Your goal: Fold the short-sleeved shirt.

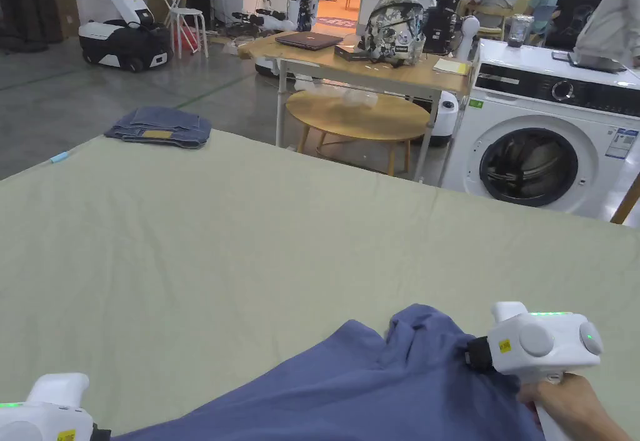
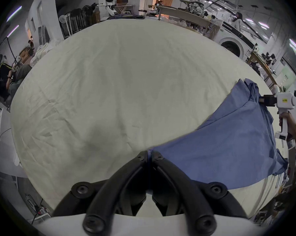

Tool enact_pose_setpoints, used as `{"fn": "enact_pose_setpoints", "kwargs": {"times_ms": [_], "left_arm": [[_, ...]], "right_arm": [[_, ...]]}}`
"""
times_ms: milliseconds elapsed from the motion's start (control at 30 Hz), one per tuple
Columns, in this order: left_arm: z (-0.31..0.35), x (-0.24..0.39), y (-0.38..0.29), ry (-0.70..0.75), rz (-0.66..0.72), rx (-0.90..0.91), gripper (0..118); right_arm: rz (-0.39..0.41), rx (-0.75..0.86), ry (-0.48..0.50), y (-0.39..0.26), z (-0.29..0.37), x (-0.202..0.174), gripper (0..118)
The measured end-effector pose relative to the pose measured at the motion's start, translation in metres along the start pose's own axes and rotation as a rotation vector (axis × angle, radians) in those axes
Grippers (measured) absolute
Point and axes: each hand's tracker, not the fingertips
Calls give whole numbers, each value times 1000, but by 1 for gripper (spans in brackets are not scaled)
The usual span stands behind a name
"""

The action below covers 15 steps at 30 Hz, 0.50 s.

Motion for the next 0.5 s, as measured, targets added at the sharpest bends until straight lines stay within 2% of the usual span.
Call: {"fn": "enact_pose_setpoints", "kwargs": {"times_ms": [33,100,167,333,433,500], "left_arm": [[1,4,-3,3,-7,1,0],[0,5,-3,9,-15,1,0],[2,5,-2,5,-17,3,0],[11,0,1,7,-20,62,0],[27,0,6,-33,-17,119,0],[40,5,12,-51,-71,185,0]], "right_arm": [[-6,6,1,0,1,-2,1],[-11,13,16,-4,7,-7,1],[-24,23,-8,-7,17,-11,1],[-71,212,-77,-19,72,-13,1],[-69,275,-108,-27,115,-13,1],[-93,342,-142,-32,144,-9,1]]}}
